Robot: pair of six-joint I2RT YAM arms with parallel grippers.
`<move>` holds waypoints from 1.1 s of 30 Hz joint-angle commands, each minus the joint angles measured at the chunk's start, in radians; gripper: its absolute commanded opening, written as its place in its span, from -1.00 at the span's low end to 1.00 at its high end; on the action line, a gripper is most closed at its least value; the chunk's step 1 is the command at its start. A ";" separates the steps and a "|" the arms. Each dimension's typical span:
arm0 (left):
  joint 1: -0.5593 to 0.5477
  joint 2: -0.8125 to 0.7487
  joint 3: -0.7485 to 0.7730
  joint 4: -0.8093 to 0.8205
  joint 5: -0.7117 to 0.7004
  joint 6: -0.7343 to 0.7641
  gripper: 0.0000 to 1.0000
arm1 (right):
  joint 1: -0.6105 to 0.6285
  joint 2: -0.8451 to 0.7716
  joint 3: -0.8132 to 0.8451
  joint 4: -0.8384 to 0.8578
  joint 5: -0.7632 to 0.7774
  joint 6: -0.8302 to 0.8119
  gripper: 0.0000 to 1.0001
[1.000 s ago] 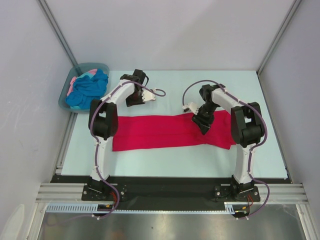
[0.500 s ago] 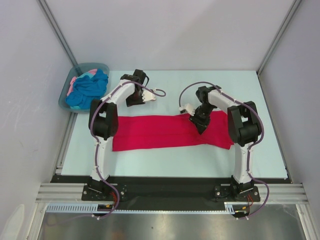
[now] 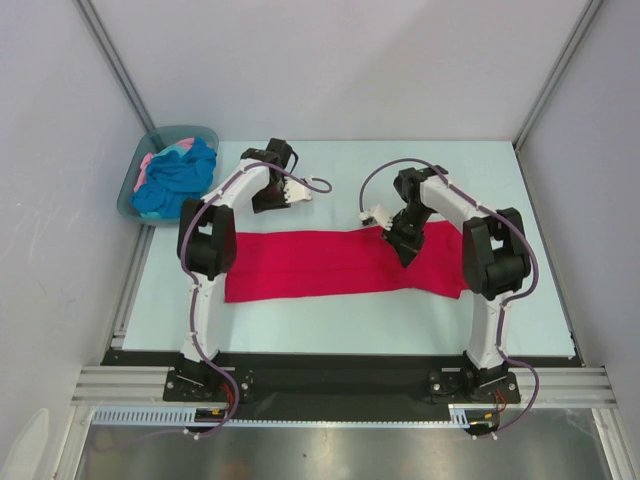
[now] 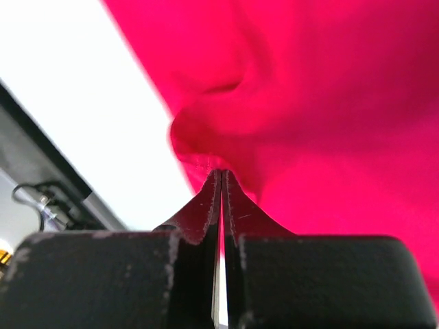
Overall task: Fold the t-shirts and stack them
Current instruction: Fold the tshirt
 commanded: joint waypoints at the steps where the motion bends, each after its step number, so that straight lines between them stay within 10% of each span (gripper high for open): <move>1: -0.008 -0.031 0.047 -0.011 -0.009 0.020 -0.21 | 0.007 -0.086 0.049 -0.163 -0.014 -0.053 -1.00; 18: -0.010 0.009 0.103 -0.017 0.001 0.054 -0.21 | 0.111 0.007 -0.029 -0.288 -0.118 -0.116 -1.00; 27: -0.010 -0.012 0.052 -0.021 0.014 0.065 -0.21 | 0.211 -0.136 -0.253 -0.070 -0.051 -0.029 -1.00; 33: -0.011 -0.041 0.011 -0.015 0.033 0.034 -0.21 | 0.212 -0.234 -0.348 -0.027 -0.020 -0.001 0.06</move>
